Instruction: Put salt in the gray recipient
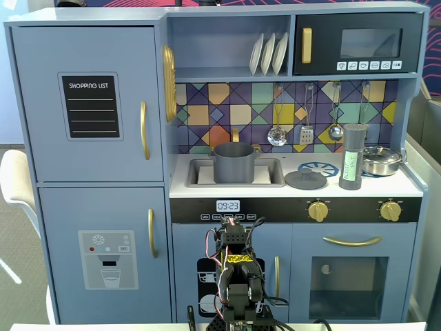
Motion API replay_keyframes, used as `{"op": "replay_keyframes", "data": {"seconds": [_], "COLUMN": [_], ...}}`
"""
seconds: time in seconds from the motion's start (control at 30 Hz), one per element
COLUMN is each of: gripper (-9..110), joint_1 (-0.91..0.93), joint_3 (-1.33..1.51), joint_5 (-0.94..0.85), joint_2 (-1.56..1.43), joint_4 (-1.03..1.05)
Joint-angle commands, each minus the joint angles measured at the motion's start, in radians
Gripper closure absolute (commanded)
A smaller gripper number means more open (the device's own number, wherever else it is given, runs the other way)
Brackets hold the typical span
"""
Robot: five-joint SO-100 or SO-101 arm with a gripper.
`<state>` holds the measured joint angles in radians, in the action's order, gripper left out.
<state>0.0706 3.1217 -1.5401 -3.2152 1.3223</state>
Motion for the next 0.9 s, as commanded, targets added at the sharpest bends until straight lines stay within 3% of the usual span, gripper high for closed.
{"op": "replay_keyframes", "data": {"seconds": [0.0, 0.43, 0.6, 0.87], "gripper": [101, 101, 101, 101], "joint_1": [0.012, -0.008, 0.011, 0.376], "joint_3": [-0.005, -0.012, -0.189, -0.545], "joint_5": [0.009, 0.021, 0.058, -0.012], "joint_2": [-0.005, -0.005, 0.003, 0.089], "joint_4": [0.005, 0.006, 0.017, -0.046]}}
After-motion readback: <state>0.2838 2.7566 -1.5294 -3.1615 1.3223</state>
